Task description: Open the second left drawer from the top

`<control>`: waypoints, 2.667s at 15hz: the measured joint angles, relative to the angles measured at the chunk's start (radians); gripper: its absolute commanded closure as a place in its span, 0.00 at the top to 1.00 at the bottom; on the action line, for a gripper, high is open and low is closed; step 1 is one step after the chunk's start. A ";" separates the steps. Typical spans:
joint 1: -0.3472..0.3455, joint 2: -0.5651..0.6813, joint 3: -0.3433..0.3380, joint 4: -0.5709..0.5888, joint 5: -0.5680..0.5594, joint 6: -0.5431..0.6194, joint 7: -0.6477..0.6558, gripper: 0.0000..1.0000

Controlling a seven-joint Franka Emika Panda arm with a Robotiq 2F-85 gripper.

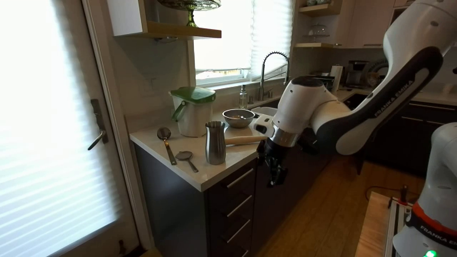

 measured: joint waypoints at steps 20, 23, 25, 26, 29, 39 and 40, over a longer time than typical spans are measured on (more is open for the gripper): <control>-0.103 0.159 -0.027 -0.023 -0.294 0.262 -0.089 1.00; -0.133 0.230 -0.055 -0.019 -0.386 0.337 -0.079 1.00; -0.139 0.277 -0.085 -0.004 -0.442 0.369 -0.070 1.00; -0.138 0.300 -0.100 0.008 -0.467 0.379 -0.067 1.00; -0.117 0.369 -0.153 0.062 -0.531 0.384 -0.046 1.00; 0.120 0.655 -0.421 0.239 -0.649 0.527 0.026 1.00; 0.157 0.680 -0.468 0.245 -0.649 0.572 0.027 1.00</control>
